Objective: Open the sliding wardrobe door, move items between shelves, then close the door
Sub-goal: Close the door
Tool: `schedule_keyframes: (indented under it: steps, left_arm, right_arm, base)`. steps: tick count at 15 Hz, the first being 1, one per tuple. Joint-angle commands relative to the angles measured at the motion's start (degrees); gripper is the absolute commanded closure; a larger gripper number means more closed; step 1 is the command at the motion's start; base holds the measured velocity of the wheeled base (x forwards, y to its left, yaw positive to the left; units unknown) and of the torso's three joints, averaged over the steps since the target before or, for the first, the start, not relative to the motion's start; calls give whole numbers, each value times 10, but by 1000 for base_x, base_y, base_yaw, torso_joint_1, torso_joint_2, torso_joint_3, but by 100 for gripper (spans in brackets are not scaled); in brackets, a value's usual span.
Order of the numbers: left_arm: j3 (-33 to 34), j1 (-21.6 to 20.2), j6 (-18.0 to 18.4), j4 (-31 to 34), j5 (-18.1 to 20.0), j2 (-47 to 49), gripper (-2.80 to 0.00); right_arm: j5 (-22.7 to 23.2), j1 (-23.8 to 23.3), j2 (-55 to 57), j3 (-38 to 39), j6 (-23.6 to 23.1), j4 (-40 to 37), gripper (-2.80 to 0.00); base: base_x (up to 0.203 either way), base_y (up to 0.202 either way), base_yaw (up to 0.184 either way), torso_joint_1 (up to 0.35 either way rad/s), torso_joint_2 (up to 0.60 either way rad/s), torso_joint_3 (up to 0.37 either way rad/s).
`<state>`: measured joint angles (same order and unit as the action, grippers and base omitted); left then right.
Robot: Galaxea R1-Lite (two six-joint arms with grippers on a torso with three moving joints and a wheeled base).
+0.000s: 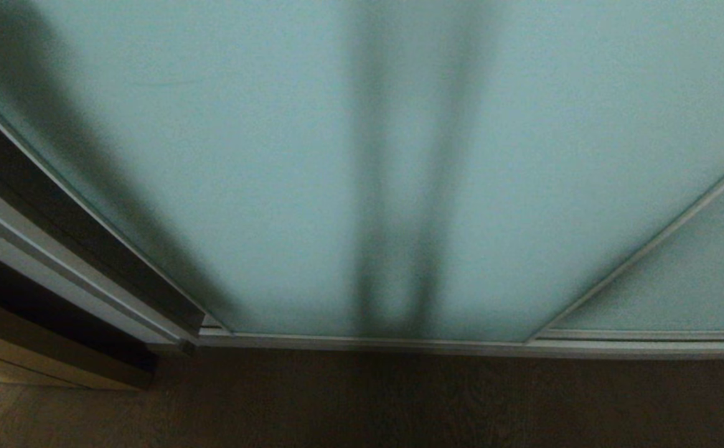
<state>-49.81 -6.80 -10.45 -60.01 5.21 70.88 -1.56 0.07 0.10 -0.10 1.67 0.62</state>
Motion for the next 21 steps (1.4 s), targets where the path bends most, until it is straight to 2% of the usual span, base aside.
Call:
schedule_keyframes:
  steps: [1,2,4,7,9,10,12,16,19,21]
  left_arm:
    - [7,-1,-3,47,3,-46,0]
    - [23,-1,-3,98,7,-63,0]
    - [58,0,-2,161,23,-99,0]
    - [157,0,-1,214,81,-154,0]
    - [229,0,3,240,96,-193,0]
    - [260,0,5,247,92,-212,0]
    - [324,0,20,250,60,-254,0]
    - [416,-1,76,264,37,-390,0]
    - [452,-1,114,341,32,-528,0]
    - [491,-1,132,349,5,-551,0]
  right_arm:
    - [0,0,1,0,0,0,0]
    - [0,0,1,0,0,0,0]
    - [0,0,1,0,0,0,0]
    - [0,0,1,1,0,0,0]
    - [0,0,0,0,0,0,0]
    - [0,0,1,0,0,1,0]
    - [0,0,0,0,0,0,0]
    - [0,0,0,0,0,0,0]
    - [0,0,0,0,0,0,0]
    - [0,0,1,0,0,0,0]
  base:
    - [0,0,0,0,0,0]
    - [0,0,0,0,0,0]
    - [0,0,0,0,0,0]
    - [0,0,0,0,0,0]
    - [0,0,0,0,0,0]
    - [0,0,0,0,0,0]
    - [0,0,0,0,0,0]
    - [0,0,0,0,0,0]
    - [0,0,0,0,0,0]
    - [0,0,0,0,0,0]
